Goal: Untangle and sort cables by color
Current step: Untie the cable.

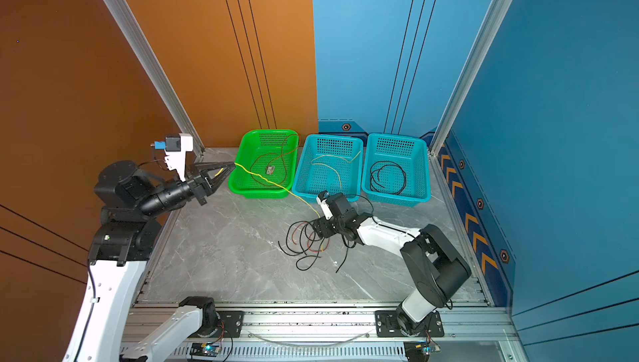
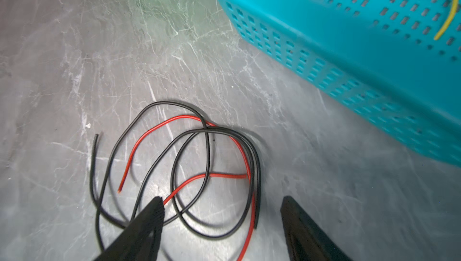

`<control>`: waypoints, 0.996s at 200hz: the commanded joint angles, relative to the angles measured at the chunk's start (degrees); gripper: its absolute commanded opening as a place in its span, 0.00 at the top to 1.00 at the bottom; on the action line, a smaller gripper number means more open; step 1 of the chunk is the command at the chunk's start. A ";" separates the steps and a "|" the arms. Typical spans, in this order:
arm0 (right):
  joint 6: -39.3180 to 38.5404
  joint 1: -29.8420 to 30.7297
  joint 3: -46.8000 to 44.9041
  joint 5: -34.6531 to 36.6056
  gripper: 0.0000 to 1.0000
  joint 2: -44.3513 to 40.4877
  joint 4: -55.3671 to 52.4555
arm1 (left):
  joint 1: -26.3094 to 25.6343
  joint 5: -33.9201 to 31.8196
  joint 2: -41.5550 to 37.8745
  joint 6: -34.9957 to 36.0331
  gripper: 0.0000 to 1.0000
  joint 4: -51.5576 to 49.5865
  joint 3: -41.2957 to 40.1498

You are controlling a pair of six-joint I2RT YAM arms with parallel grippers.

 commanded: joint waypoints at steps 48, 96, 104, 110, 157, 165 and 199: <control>1.31 -4.25 -0.80 -8.77 0.22 -14.68 -3.20 | -2.42 -3.73 -0.27 2.38 1.00 4.52 -7.25; 1.21 -8.00 -2.73 -10.82 0.14 -22.50 -4.65 | -4.00 -6.03 -0.27 5.02 1.00 1.80 -9.24; 1.21 -8.68 -3.18 -11.20 0.14 -23.57 -4.95 | -4.24 -6.24 -0.27 5.30 1.00 1.49 -9.22; 1.15 -9.10 -3.26 -11.55 0.14 -24.25 -5.22 | -4.37 -6.32 -0.29 5.40 1.00 1.35 -9.16; -3.67 -9.12 -0.84 -16.99 0.15 -25.66 -10.73 | -5.31 -5.97 0.10 6.01 1.00 0.84 -8.20; -4.78 -8.55 -0.06 -17.86 0.15 -25.58 -11.99 | -5.43 -5.98 0.38 6.10 1.00 0.80 -8.15; -8.14 -6.20 2.79 -19.36 0.15 -24.33 -14.45 | -7.61 -6.55 1.30 6.57 1.00 0.80 -7.77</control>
